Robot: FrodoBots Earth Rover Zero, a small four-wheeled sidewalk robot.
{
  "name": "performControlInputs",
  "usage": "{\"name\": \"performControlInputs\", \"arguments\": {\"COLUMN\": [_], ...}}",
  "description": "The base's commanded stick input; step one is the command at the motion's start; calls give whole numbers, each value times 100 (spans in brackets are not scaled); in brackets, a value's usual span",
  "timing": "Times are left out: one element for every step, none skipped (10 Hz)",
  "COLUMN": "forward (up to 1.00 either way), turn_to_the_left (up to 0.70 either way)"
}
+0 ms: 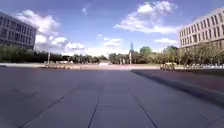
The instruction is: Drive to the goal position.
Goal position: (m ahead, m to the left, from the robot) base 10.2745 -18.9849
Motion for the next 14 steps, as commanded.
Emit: {"name": "performControlInputs", "arguments": {"forward": [70, 70, 70, 70, 70, 70, 70, 70, 70, 70, 70, 70, 70, 70], "turn_to_the_left": [0, 0, 0, 0, 0, 0, 0, 0, 0, 0, 0, 0, 0, 0]}}
